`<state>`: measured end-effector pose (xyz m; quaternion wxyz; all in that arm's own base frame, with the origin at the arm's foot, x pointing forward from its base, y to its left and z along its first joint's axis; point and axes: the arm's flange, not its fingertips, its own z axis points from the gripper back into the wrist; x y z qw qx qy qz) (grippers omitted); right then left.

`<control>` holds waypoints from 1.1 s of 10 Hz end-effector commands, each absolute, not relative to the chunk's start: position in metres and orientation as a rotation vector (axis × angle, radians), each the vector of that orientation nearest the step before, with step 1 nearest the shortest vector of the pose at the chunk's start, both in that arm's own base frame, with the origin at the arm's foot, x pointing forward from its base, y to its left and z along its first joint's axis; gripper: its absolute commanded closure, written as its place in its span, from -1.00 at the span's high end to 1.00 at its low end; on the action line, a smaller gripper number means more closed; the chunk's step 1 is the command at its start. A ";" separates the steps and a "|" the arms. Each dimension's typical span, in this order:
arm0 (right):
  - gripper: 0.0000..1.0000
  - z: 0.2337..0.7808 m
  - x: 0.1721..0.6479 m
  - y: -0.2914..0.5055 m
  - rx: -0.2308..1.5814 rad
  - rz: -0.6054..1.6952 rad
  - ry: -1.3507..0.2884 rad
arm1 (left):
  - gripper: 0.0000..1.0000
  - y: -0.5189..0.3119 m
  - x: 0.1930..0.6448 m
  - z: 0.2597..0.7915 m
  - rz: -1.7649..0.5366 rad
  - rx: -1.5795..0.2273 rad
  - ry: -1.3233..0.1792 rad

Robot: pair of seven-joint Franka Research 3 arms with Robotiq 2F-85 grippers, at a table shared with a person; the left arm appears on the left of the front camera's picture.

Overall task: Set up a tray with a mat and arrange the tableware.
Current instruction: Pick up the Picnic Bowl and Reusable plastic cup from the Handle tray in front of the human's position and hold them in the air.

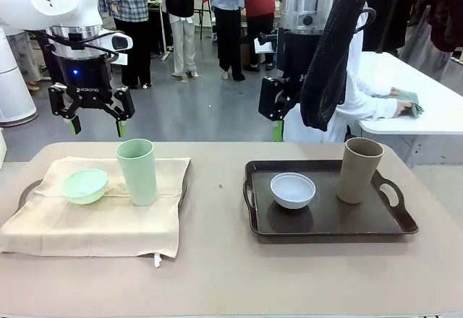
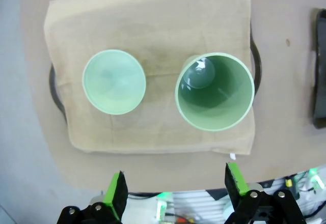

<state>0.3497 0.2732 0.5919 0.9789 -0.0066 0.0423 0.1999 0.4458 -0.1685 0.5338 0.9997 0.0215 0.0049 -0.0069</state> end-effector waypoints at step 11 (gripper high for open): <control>1.00 0.590 0.342 0.145 0.035 0.130 -0.005 | 1.00 -0.145 0.429 0.545 -0.110 -0.085 0.052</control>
